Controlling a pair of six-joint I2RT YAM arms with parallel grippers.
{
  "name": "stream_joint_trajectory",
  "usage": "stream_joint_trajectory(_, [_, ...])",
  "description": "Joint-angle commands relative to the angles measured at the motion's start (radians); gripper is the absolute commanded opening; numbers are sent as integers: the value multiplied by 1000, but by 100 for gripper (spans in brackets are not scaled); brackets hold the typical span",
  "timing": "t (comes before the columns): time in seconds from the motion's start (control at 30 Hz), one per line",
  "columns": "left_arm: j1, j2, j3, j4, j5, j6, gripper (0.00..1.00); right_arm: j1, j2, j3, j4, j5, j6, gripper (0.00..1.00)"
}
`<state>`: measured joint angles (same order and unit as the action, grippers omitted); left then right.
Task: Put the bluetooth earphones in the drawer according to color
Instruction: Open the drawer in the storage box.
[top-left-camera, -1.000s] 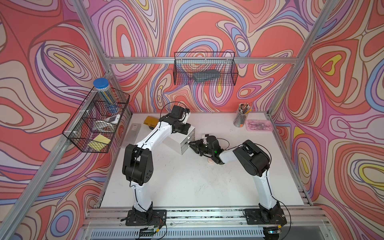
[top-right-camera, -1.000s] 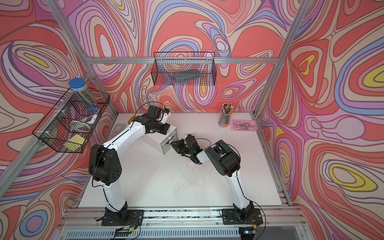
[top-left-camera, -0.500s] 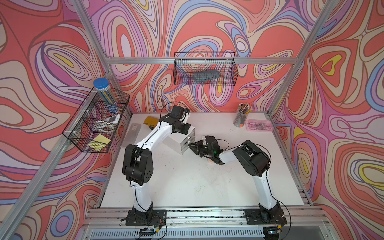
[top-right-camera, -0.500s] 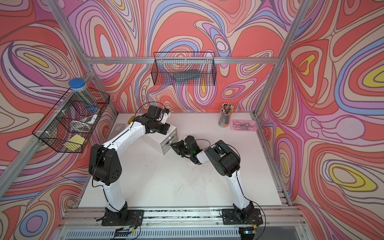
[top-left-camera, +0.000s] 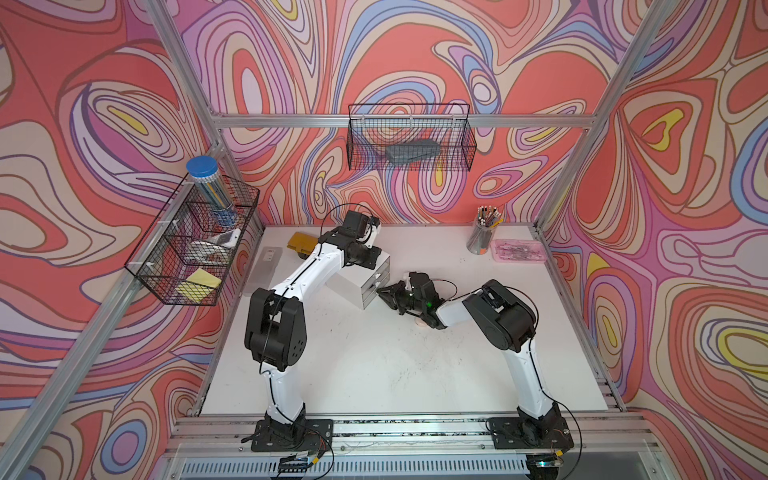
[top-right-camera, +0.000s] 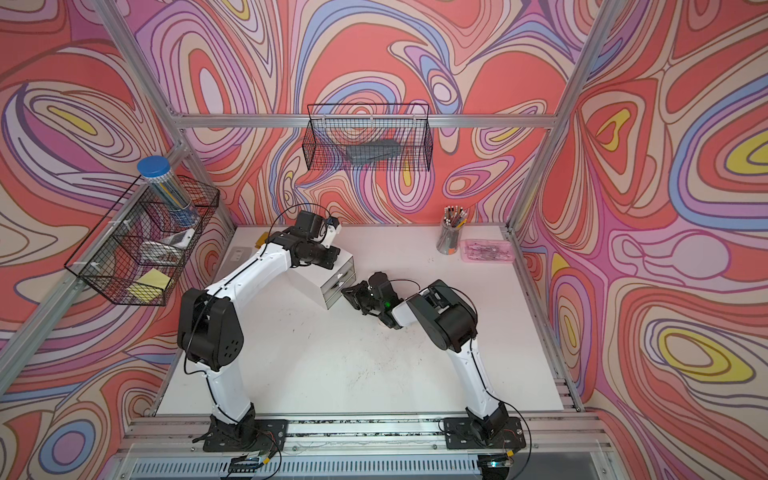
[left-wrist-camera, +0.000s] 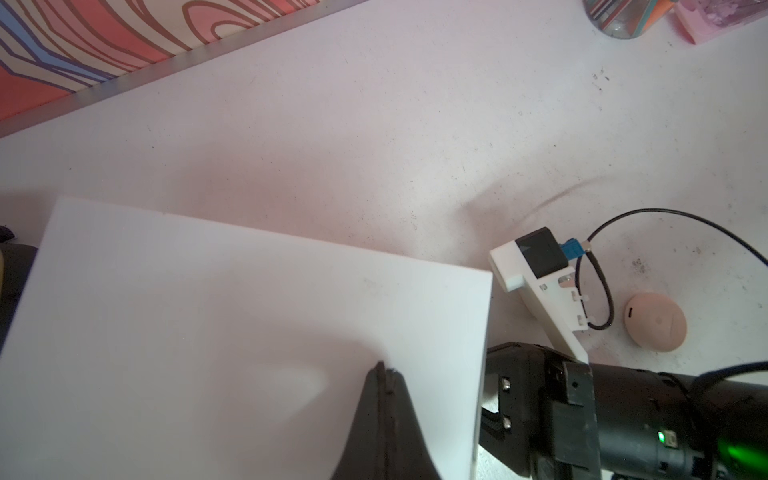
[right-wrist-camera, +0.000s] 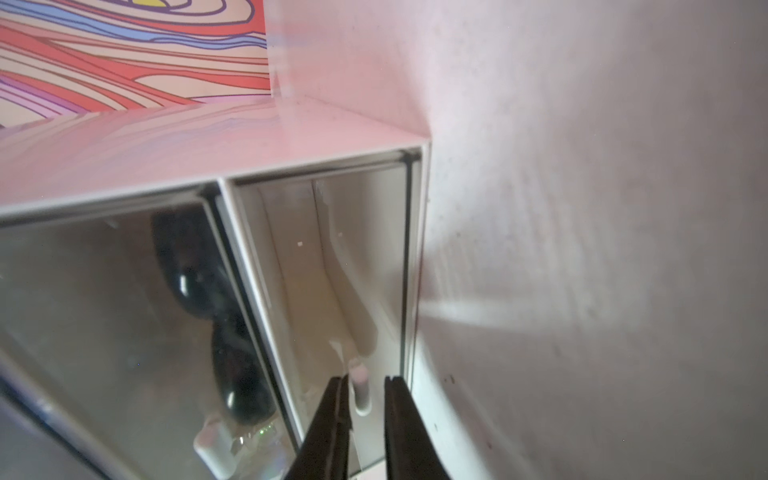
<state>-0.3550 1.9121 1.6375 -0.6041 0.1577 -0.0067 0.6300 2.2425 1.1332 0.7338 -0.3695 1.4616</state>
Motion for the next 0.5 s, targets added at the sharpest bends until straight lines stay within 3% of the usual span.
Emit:
stream_joint_trajectory(0.0, [-14,146,-107,-332,-20,6,0,7,32,19,29,29,2,14])
stream_joint_trajectory(0.13, [-14,145,-107,-331,-20,6,0,10,44,29,35,30,7,12])
stream_joint_trajectory(0.33, [-14,145,-108,-332,-23,7,0,14,48,20,48,41,16,0])
stream_joint_trajectory(0.47, [-13,146,-108,-333,-24,7,0,14,40,6,60,49,14,0])
